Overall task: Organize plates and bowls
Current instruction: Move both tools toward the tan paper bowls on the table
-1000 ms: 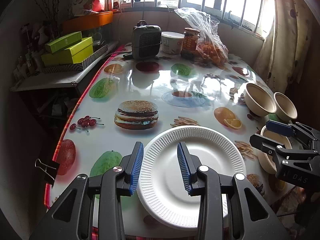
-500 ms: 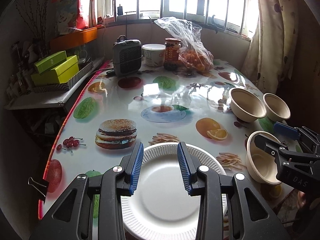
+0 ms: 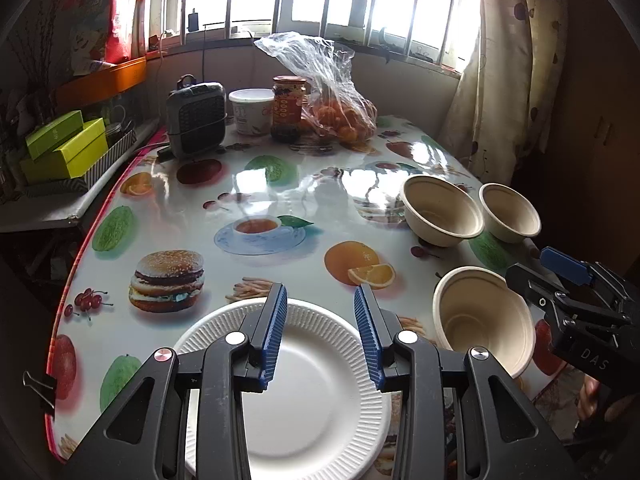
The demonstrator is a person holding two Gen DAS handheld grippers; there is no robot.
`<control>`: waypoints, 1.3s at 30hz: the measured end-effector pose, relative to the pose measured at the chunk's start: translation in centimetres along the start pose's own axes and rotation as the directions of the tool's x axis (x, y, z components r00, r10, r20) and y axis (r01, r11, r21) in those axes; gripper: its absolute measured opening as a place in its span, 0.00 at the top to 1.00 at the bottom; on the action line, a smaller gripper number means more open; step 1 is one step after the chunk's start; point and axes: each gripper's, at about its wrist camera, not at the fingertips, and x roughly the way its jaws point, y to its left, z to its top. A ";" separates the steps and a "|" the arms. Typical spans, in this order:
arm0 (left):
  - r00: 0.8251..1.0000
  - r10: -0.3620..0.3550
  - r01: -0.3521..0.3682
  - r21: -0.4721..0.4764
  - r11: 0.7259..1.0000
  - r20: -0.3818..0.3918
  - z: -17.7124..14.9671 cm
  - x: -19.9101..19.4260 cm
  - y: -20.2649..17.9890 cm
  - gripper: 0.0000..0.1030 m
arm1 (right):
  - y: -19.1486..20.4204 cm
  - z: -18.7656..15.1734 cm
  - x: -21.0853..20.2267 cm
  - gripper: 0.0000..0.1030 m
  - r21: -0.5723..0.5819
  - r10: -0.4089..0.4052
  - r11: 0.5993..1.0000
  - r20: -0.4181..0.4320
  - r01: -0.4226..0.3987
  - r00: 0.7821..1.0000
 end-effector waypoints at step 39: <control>0.979 -0.080 0.086 0.025 0.996 -0.186 9.1 12.6 -7.2 0.75 | -12.1 4.3 7.3 0.49 0.112 0.041 0.993 -0.085 -0.031 0.996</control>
